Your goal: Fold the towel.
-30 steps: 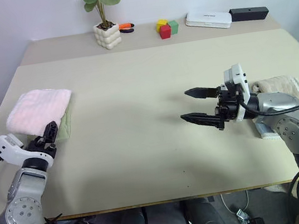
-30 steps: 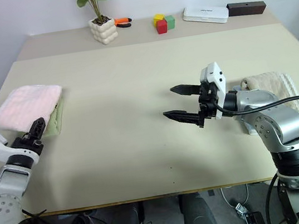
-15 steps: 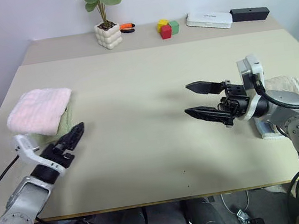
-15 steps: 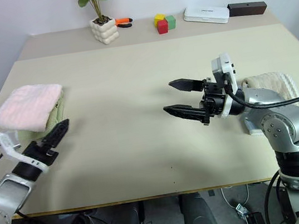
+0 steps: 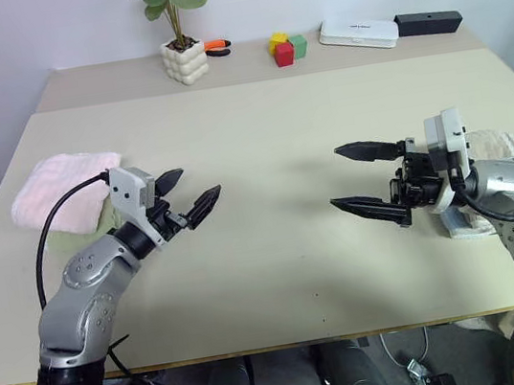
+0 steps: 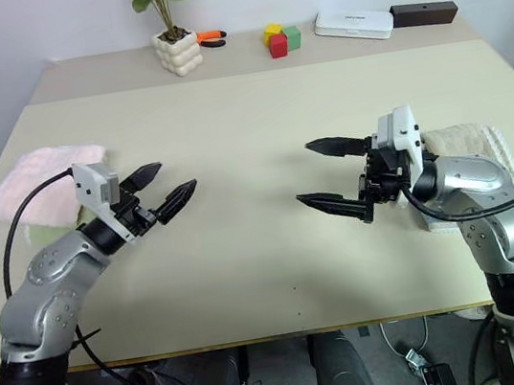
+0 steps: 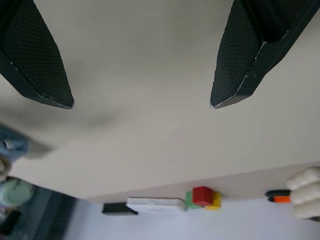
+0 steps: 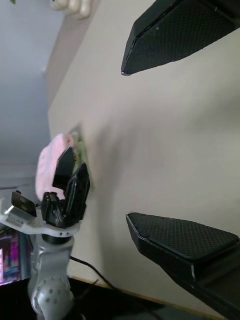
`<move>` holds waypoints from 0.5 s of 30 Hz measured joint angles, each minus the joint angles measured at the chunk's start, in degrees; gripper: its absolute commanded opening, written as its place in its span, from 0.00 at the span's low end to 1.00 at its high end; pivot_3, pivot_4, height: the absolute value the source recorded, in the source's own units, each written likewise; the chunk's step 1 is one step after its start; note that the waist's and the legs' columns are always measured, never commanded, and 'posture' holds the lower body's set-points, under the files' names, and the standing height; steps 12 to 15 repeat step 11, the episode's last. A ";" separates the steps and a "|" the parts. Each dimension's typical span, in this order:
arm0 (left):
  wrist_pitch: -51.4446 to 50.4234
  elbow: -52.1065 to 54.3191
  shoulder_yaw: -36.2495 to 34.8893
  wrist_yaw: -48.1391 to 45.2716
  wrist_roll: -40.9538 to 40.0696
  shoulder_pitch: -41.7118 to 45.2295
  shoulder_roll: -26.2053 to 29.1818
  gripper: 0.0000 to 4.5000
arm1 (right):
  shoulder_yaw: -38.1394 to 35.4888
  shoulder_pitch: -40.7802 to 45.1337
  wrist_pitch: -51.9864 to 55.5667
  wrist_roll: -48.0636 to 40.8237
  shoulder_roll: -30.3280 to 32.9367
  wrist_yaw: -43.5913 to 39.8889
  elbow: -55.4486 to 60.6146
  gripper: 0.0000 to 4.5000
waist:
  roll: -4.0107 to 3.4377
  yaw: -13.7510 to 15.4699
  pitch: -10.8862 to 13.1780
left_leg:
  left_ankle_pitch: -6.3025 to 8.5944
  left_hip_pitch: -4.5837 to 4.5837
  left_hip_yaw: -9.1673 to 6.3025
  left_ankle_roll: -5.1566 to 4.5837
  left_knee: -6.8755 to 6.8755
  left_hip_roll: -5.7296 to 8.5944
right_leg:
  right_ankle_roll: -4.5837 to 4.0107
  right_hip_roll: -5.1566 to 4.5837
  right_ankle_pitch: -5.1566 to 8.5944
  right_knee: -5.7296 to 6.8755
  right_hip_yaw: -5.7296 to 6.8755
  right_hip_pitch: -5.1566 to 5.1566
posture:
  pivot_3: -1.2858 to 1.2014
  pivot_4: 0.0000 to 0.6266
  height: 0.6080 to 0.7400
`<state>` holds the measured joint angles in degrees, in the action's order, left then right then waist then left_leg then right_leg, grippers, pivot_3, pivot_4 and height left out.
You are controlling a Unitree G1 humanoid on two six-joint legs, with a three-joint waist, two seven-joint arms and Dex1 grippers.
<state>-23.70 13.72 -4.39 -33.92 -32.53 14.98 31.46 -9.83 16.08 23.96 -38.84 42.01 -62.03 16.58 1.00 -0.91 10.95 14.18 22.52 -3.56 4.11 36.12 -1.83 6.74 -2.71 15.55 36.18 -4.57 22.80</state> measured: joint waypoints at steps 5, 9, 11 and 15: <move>6.64 -10.54 1.50 -6.02 4.44 4.38 -1.31 0.99 | -0.97 -0.78 1.08 -0.11 1.42 1.33 0.54 1.00 | 0.00 0.06 0.00 | 0.00 0.00 -0.01 -0.01 0.00 0.00 | 0.16 0.00 -0.08 0.00 0.02 -0.01 | 0.52 0.24 1.00; 9.37 -14.54 1.38 -6.98 5.77 6.16 -4.49 0.99 | -1.12 -1.71 3.17 -0.70 1.84 2.95 2.36 1.00 | 0.00 0.03 0.01 | 0.01 0.03 -0.01 -0.01 0.01 0.00 | 0.22 -0.02 -0.11 0.01 0.00 0.01 | 0.52 0.24 1.00; 9.69 -13.98 1.33 -8.19 5.45 5.49 -5.47 0.99 | -1.14 -0.80 3.61 -0.83 1.89 3.38 2.62 1.00 | 0.00 -0.20 0.01 | 0.01 0.00 0.00 -0.02 -0.01 0.00 | 0.22 -0.01 -0.12 0.02 0.00 0.01 | 0.52 0.24 1.00; 9.69 -13.98 1.33 -8.19 5.45 5.49 -5.47 0.99 | -1.14 -0.80 3.61 -0.83 1.89 3.38 2.62 1.00 | 0.00 -0.20 0.01 | 0.01 0.00 0.00 -0.02 -0.01 0.00 | 0.22 -0.01 -0.12 0.02 0.00 0.01 | 0.52 0.24 1.00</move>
